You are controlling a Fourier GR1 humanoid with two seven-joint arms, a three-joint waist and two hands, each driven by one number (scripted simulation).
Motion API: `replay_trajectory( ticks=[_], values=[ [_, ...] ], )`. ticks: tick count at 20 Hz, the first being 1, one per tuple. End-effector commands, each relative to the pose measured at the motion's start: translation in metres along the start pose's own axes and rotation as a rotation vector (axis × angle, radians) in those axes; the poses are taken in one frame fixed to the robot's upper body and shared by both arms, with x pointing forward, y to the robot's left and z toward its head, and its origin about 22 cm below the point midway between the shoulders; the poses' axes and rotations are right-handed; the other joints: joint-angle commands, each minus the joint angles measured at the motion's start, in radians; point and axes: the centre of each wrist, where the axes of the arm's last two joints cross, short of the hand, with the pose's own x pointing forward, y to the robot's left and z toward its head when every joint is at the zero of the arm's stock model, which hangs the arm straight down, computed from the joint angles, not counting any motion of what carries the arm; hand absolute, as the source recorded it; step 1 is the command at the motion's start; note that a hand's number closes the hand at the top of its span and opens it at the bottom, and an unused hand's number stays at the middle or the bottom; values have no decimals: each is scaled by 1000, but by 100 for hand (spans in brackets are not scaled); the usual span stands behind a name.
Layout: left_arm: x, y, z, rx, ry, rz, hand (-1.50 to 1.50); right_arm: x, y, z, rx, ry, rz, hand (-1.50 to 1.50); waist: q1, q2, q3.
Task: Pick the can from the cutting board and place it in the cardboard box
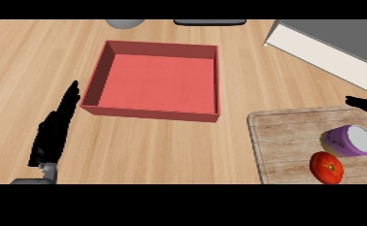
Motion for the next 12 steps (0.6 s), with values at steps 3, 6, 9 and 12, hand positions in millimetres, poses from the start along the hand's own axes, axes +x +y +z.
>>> replay_trajectory(
  ticks=[3, 6, 9, 12],
  values=[
    [-4, -10, 2, 5, 3, 4, 0, -7, 23, -7, 35, 42, 37, -150, 2, 1, 0],
    [-8, -6, 6, -16, 3, 20, 0, -22, 21, -8, 23, 35, 1, -150, 4, 1, 0],
    [-1, 10, 5, -3, 5, -10, 0, -13, 14, 1, 16, 40, 15, -150, 2, 0, 0],
    [-1, 3, 3, -12, 1, 15, 0, -1, 43, -15, 1, 25, 6, -150, -1, 0, 0]
  ],
)
